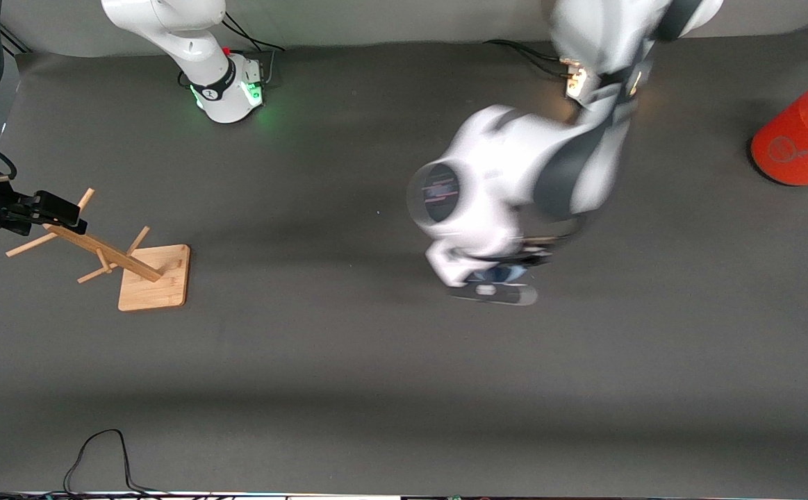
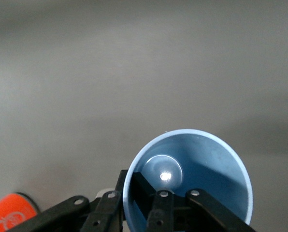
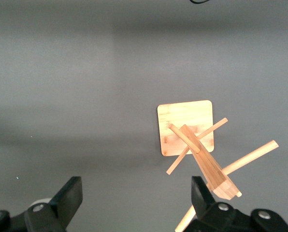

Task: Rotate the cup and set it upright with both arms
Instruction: 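Lift and rotate the cup upright with the left gripper, then carry the upright cup back and lower it onto the table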

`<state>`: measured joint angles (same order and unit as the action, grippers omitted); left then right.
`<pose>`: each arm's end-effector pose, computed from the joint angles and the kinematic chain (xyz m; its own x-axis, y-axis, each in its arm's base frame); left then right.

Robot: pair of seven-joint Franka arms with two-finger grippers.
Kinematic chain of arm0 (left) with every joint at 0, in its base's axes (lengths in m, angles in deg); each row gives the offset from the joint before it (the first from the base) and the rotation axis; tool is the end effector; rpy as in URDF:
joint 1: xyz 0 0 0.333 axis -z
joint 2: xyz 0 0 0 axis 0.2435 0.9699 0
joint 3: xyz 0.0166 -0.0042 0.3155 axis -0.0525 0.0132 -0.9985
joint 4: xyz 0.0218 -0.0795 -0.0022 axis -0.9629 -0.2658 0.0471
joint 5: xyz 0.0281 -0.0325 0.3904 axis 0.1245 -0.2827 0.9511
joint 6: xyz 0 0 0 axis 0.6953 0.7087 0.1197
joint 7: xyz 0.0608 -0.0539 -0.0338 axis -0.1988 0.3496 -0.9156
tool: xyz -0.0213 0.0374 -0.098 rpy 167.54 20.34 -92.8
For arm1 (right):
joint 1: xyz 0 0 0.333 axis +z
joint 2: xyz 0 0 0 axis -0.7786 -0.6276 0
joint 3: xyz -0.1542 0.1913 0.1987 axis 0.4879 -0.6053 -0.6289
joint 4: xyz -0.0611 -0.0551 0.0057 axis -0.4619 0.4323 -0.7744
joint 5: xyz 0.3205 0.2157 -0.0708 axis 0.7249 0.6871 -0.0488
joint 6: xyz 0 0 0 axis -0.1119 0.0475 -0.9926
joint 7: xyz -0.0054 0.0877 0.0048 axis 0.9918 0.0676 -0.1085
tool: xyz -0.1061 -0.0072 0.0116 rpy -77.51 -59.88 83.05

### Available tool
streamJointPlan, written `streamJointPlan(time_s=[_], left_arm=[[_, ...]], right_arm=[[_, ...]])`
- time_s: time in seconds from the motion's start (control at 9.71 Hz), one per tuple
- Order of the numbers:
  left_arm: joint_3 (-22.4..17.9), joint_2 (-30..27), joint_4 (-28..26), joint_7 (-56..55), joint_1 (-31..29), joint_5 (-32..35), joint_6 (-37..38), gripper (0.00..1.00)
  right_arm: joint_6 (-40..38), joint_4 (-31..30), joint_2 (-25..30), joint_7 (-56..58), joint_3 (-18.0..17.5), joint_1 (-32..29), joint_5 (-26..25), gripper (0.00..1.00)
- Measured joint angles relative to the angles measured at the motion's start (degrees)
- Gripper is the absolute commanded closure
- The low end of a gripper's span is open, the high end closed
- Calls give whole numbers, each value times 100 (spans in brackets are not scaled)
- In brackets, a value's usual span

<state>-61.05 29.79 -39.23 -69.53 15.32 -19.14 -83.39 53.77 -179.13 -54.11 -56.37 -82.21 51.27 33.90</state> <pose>0.6144 -0.3108 0.5278 0.9927 -0.0801 -0.0907 -0.1022 -0.9564 -0.2737 0.5744 -0.0233 0.5917 0.9995 -0.0296 -0.0112 -0.0298 -0.9994 -0.0173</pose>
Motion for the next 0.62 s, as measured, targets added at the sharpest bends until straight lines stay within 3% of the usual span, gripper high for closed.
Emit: streamJointPlan(time_s=[0.31,0.62], left_arm=[[11,-1458,-878,669,-1237,-636,-44,100],[14,-2093,-2292,686,-1581,-1508,-1142,100]], right_arm=[[-2,-5,0,30,6,15,0,0],[-3,17,0,33,6,23,0,0]])
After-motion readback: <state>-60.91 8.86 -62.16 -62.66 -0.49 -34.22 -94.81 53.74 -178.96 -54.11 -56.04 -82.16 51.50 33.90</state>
